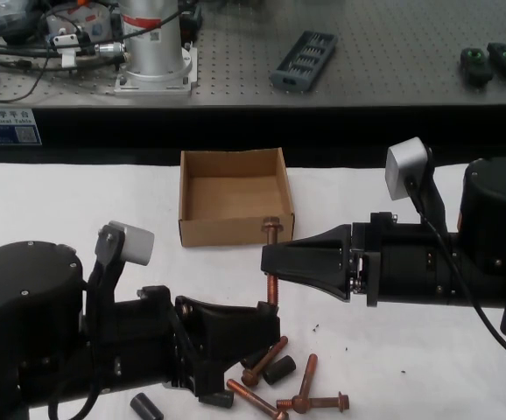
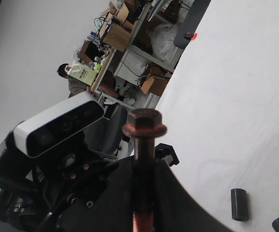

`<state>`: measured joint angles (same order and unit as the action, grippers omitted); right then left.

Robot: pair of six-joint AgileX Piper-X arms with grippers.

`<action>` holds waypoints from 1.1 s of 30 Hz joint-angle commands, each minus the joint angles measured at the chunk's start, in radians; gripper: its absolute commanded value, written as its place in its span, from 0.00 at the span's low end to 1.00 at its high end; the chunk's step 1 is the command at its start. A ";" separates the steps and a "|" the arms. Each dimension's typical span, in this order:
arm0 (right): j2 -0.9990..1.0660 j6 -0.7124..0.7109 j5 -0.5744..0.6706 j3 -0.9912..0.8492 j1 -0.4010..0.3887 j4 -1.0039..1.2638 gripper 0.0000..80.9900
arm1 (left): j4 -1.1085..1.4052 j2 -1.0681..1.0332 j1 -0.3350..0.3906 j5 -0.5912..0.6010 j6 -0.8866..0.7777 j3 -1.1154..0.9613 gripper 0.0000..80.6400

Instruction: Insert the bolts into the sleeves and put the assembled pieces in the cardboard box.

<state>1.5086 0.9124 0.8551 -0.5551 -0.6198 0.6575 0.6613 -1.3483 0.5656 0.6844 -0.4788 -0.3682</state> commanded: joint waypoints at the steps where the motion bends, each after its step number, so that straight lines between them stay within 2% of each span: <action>1: -0.003 -0.013 0.015 -0.003 -0.003 0.016 0.05 | 0.022 -0.002 -0.003 0.002 0.006 -0.013 0.01; 16: -0.003 -0.016 0.039 -0.003 -0.003 0.014 0.05 | 0.022 -0.002 -0.003 0.047 -0.016 -0.014 0.01; 23: -0.003 -0.009 0.041 0.071 -0.003 0.017 0.05 | 0.022 -0.002 -0.003 0.047 -0.021 -0.014 0.01; 33: -0.003 0.052 0.033 0.123 -0.003 0.187 0.05 | 0.022 -0.002 -0.003 0.017 -0.123 -0.014 0.01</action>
<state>1.5086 0.9501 0.8720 -0.4372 -0.6198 0.8155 0.6397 -1.3566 0.5656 0.7407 -0.5296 -0.3682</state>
